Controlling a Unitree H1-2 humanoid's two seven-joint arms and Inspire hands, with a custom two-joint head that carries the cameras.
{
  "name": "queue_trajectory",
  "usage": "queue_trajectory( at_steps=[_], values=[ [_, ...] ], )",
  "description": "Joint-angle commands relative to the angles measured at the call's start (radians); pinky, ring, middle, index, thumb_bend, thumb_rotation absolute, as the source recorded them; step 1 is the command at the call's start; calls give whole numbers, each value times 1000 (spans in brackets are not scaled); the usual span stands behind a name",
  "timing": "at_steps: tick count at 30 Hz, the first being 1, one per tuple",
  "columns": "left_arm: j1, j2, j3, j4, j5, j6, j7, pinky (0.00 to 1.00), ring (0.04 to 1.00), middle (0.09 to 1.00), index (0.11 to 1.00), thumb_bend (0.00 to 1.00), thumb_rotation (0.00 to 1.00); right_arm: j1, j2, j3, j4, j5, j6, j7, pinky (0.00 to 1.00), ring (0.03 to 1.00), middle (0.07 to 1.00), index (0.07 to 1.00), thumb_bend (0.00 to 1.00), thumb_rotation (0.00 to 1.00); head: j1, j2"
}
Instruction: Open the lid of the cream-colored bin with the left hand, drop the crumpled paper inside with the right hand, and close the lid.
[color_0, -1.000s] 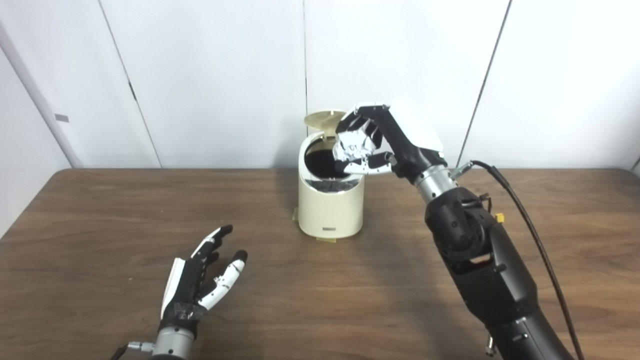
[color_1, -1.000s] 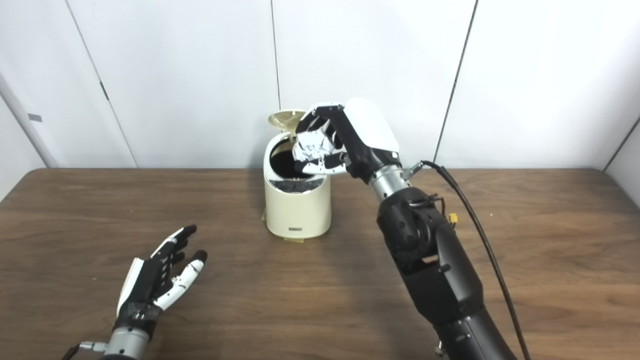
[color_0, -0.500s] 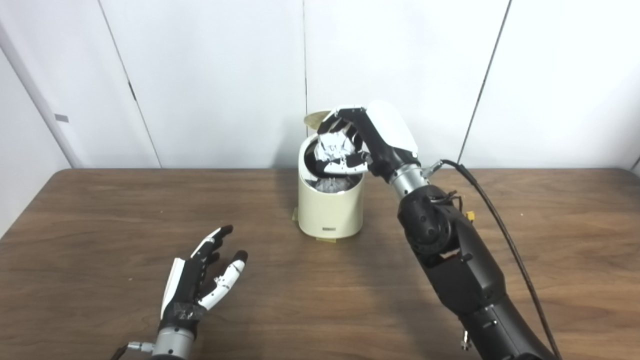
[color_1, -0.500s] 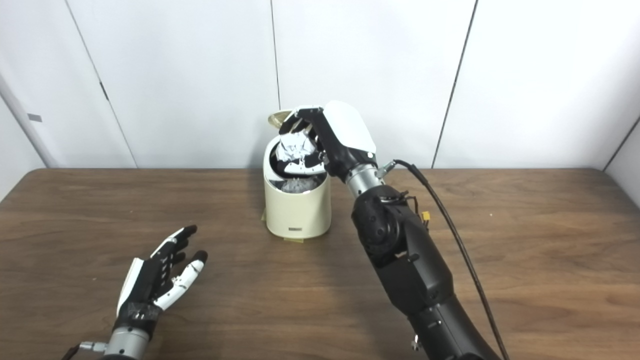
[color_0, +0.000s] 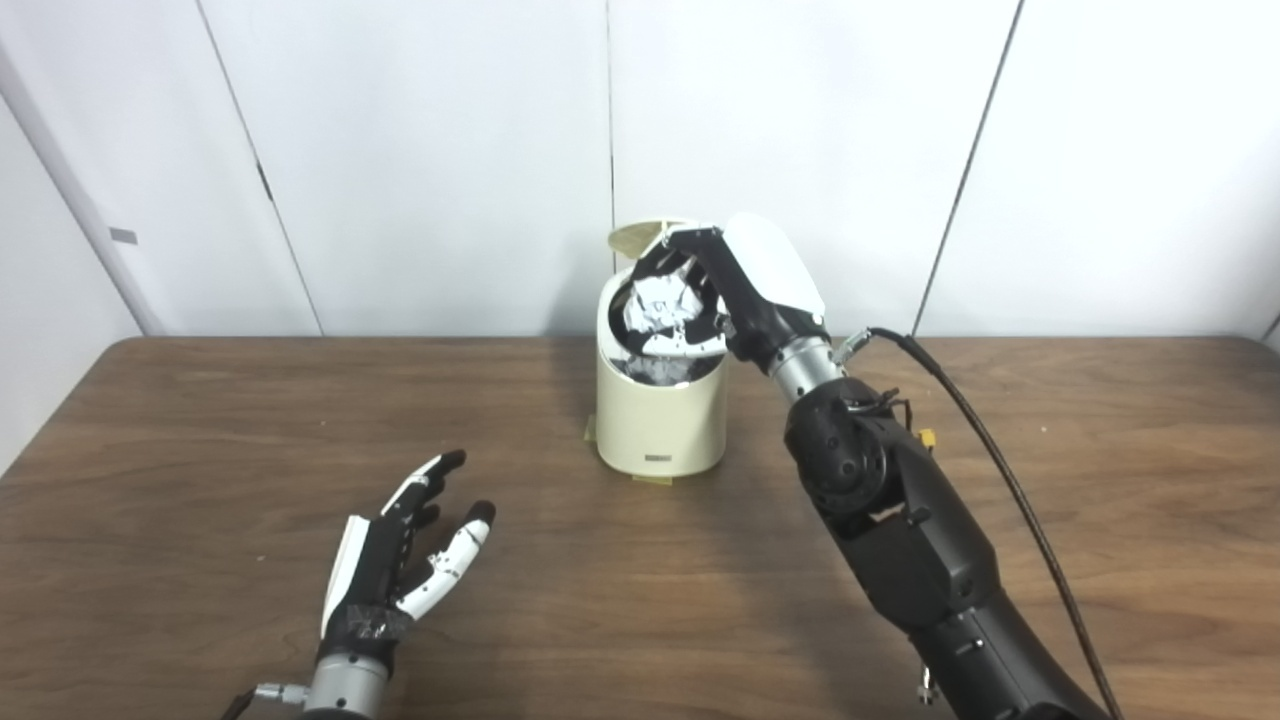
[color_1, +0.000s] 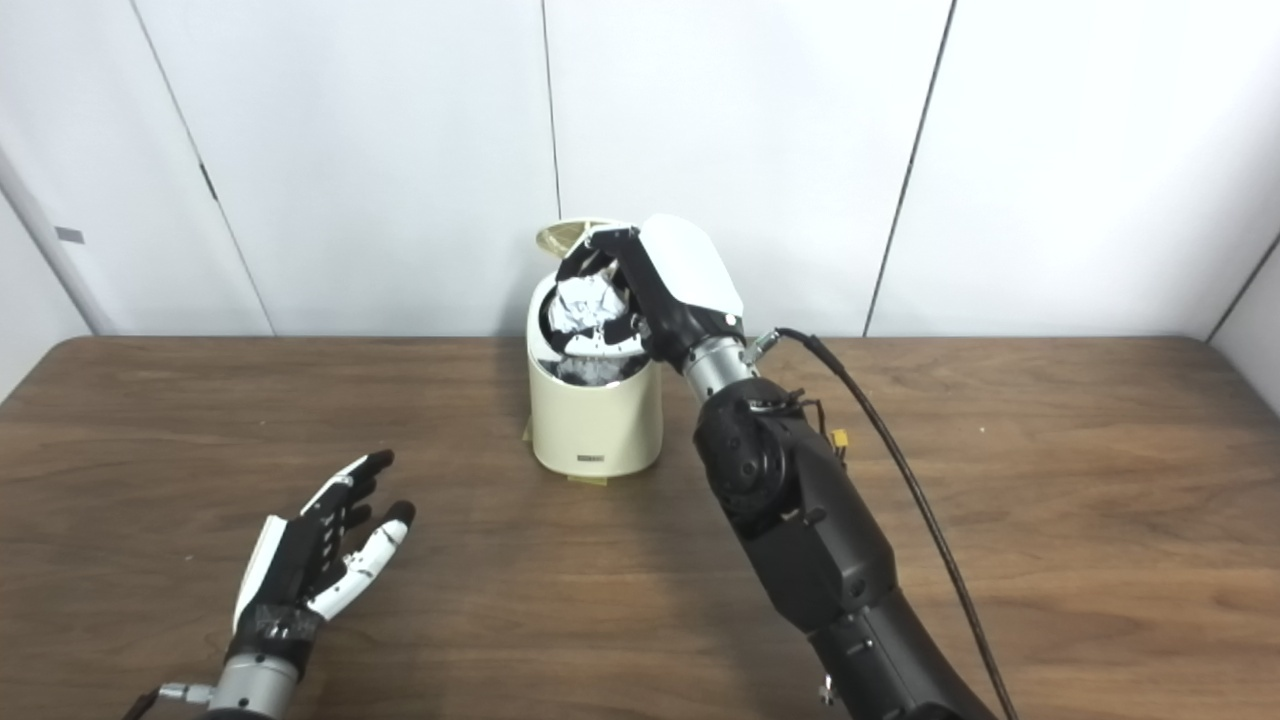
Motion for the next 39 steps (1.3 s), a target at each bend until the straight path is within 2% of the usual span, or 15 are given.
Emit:
queue_trajectory(
  at_steps=[1, 17, 21, 25, 28, 31, 35, 39],
  values=[
    [-16, -4, 1, -36, 16, -18, 17, 913, 939, 936, 902, 511, 465, -55, -4, -9, -11, 2, -28, -33, 309, 396, 516, 517, 494, 0, -1, 1],
    [-17, -7, 2, -41, 22, -15, 10, 908, 934, 932, 903, 519, 472, -64, 6, -23, 91, 11, -15, -118, 314, 395, 509, 535, 493, 0, 0, 14],
    [-17, -9, 2, -44, 21, -9, 9, 912, 937, 935, 905, 523, 477, -66, 12, -30, 116, 28, -36, -138, 427, 398, 493, 576, 494, 0, -1, 14],
    [-18, -9, 2, -41, 23, -12, 9, 919, 940, 937, 905, 524, 475, -63, 21, -33, 123, 43, -43, -145, 521, 402, 493, 571, 508, 0, 0, 13],
    [-19, -10, 1, -38, 25, -14, 11, 913, 939, 936, 905, 527, 480, -62, 23, -31, 124, 47, -40, -141, 512, 403, 498, 571, 510, 0, 0, 11],
    [-20, -11, 2, -36, 22, -17, 10, 913, 938, 935, 907, 525, 481, -62, 23, -26, 121, 45, -30, -132, 485, 424, 524, 502, 517, 0, 0, 10],
    [-21, -11, 2, -37, 23, -17, 10, 926, 942, 935, 906, 522, 476, -59, 20, -25, 113, 52, -24, -116, 472, 404, 504, 562, 511, 0, -2, 12],
    [-21, -10, 1, -38, 25, -15, 8, 937, 950, 940, 910, 524, 488, -58, 17, -22, 111, 56, -13, -95, 469, 410, 521, 547, 512, 0, -3, 12]
  ],
)
